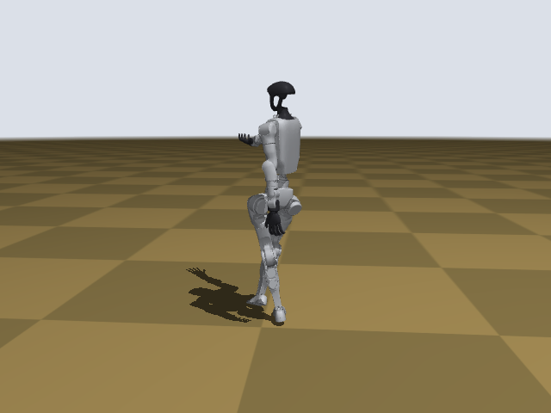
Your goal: Dance
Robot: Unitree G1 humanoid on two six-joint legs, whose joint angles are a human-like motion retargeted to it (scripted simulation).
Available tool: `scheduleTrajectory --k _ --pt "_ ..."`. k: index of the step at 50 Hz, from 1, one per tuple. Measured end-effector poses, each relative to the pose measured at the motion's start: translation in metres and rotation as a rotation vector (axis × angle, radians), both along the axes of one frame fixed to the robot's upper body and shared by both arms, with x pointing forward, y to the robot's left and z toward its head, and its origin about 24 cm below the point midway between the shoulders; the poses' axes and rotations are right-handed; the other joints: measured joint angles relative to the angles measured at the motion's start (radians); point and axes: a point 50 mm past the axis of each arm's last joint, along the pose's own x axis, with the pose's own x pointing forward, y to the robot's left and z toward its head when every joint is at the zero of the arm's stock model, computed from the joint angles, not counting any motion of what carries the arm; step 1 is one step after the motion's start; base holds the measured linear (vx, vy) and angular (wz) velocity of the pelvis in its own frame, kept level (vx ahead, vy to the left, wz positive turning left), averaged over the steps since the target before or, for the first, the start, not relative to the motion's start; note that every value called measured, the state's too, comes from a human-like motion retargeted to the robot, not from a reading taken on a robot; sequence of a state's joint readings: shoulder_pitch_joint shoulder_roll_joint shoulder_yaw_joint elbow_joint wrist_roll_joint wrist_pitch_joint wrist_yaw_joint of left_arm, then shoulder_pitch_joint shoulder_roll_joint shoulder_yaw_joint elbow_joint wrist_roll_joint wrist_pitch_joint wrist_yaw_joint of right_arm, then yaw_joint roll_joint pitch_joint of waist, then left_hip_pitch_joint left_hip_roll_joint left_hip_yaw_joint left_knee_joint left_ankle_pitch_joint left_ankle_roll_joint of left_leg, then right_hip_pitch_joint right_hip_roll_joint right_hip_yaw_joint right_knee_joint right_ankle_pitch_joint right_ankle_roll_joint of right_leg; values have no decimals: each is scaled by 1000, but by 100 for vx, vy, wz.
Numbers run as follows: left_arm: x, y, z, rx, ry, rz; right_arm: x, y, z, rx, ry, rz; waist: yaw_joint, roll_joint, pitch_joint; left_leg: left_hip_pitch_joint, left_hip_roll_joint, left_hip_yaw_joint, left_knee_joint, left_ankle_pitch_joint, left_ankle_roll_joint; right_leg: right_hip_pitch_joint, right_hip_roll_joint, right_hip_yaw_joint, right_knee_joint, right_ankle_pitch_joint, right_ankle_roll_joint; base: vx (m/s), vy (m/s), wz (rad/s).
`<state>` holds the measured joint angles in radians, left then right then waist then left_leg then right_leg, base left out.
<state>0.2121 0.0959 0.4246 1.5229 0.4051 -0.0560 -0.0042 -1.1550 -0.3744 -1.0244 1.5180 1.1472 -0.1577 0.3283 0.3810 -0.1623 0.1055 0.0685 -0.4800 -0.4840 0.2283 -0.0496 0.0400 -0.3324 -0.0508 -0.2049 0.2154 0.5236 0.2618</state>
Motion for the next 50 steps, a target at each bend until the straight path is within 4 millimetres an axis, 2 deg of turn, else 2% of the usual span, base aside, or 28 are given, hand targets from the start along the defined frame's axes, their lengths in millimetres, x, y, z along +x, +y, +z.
scheduleTrajectory --k 2,3,5,7,10,13,15,17,20,23,25,28,31,32,33,35,36,37,38,40,43,45,48,50 --pt "-9 3 2 12 33 5 6 -11 35 -47 -65 -42 24 -18 31 55 -28 -5 -1 24 35 22 -45 -159 106 0 0 27 -27 31" --pt "-12 2 3 13 45 10 7 -18 53 -68 -96 -68 22 -19 29 71 -38 -20 -21 60 58 62 -65 -218 65 0 0 23 2 93" --pt "-18 1 3 16 62 34 7 -31 85 -101 -148 -124 11 -13 41 145 -44 -78 -56 105 87 117 -63 -236 41 0 -20 23 -3 117" --pt "-18 0 3 18 65 80 4 -41 116 -107 -204 -186 25 -6 65 208 -44 -109 -77 129 98 141 -84 -238 61 0 0 15 -21 73" --pt "-9 1 2 2 45 149 -5 -48 170 -75 -348 -271 59 5 96 257 -44 -127 -93 153 117 161 -95 -253 75 0 -20 3 -23 26" --pt "-3 8 2 20 40 135 -14 -31 219 -11 -538 -287 56 -6 98 242 -44 -113 -77 149 100 147 -96 -237 93 0 -44 2 -15 -8" --pt "-4 11 2 39 48 111 -23 -18 241 18 -636 -293 45 -8 89 242 -44 -100 -64 145 102 141 -90 -207 113 0 -36 14 -6 -34" --pt "-7 12 3 38 58 95 -35 -12 253 23 -687 -336 33 -3 85 259 -44 -80 -62 154 122 149 -75 -187 126 0 -34 18 0 -66" --pt "-11 16 4 29 88 47 -65 -13 265 -21 -714 -470 12 -4 92 271 -44 -40 -52 162 140 153 -47 -142 158 0 -11 8 -2 -97" --pt "-6 20 5 41 95 20 -109 -27 271 -135 -682 -700 19 -21 114 243 -44 37 -10 121 126 123 -6 -118 234 0 0 -9 -34 -173" --pt "-3 23 5 50 93 13 -142 -40 271 -210 -638 -892 10 -42 122 202 -35 94 28 66 93 102 22 -202 252 0 0 -28 -77 -198" --pt "-1 21 4 45 93 17 -195 -59 265 -310 -524 -1236 -46 -65 95 58 -36 189 75 26 32 10 67 -381 177 0 0 -80 -84 -157" --pt "-5 20 5 42 111 34 -246 -61 263 -385 -423 -1582 -123 -77 41 -39 1 233 97 -39 16 -40 147 -140 52 0 0 -41 -20 -64" --pt "-9 21 6 46 124 43 -260 -57 263 -405 -392 -1689 -147 -69 24 -54 32 244 105 -61 17 -16 169 -28 -10 -32 0 2 55 -78" --pt "-15 21 7 52 140 59 -272 -51 262 -428 -368 -1786 -177 -58 13 -52 67 245 113 -83 22 23 168 95 -37 -126 0 11 93 -101" --pt "-27 23 10 69 168 113 -290 -34 259 -458 -350 -1955 -212 -35 -12 -60 120 277 129 -107 58 59 103 210 9 -311 0 -2 136 -165" --pt "-33 19 10 68 175 136 -300 -27 259 -478 -360 -2044 -214 -16 -35 -83 120 312 112 -98 86 51 23 177 41 -353 0 -34 140 -214" --pt "-36 16 11 67 178 153 -310 -19 259 -500 -376 -2137 -214 0 -54 -105 126 345 97 -96 107 36 -36 162 88 -398 -22 -52 105 -225" --pt "-34 13 10 66 172 158 -320 -10 260 -527 -403 -2236 -210 14 -64 -121 146 377 86 -107 110 7 -56 184 167 -449 -88 -53 62 -233" --pt "-34 12 9 67 172 166 -335 6 261 -596 -455 -2413 -198 36 -89 -157 206 447 86 -143 105 -42 -61 220 327 -535 -174 -42 17 -249" --pt "-42 14 12 61 191 200 -341 31 262 -843 -572 -2584 -223 55 -122 -180 293 535 99 -204 77 -28 -78 225 496 -599 -201 -26 -4 -226" --pt "-49 16 14 60 205 208 -339 46 264 -1050 -684 -2599 -251 72 -138 -176 356 594 99 -244 54 20 -112 178 556 -629 -237 -20 -9 -210" --pt "-57 17 17 57 219 194 -330 63 266 -1323 -803 -2541 -280 90 -168 -176 436 694 84 -286 27 97 -158 93 545 -637 -324 -28 -12 -233" --pt "-62 18 18 64 230 180 -325 72 266 -1498 -865 -2517 -296 102 -188 -173 486 761 70 -290 13 160 -189 -7 491 -642 -344 -36 -18 -234"
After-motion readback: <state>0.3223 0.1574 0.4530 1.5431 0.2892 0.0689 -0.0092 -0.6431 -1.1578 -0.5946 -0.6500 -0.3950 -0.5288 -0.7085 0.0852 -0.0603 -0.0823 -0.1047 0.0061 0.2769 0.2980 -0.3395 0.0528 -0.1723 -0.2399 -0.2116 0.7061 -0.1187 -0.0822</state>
